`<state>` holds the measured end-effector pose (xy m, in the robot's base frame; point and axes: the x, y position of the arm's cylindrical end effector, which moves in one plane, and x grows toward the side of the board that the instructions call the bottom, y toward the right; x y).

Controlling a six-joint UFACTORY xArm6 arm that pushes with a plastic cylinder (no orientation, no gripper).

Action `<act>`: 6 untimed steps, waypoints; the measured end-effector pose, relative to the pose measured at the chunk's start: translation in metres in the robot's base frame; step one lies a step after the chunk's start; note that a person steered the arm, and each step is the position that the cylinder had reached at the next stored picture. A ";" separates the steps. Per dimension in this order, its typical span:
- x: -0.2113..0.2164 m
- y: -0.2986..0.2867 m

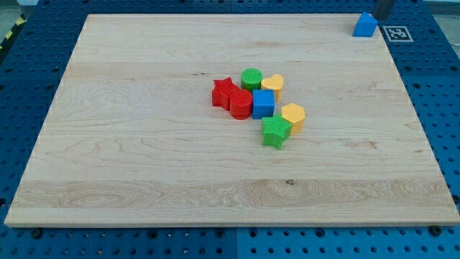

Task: Slightly move the blue triangle diagonally to the yellow heart

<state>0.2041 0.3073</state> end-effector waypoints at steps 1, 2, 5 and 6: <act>0.001 -0.007; 0.001 -0.023; 0.028 -0.031; 0.034 -0.034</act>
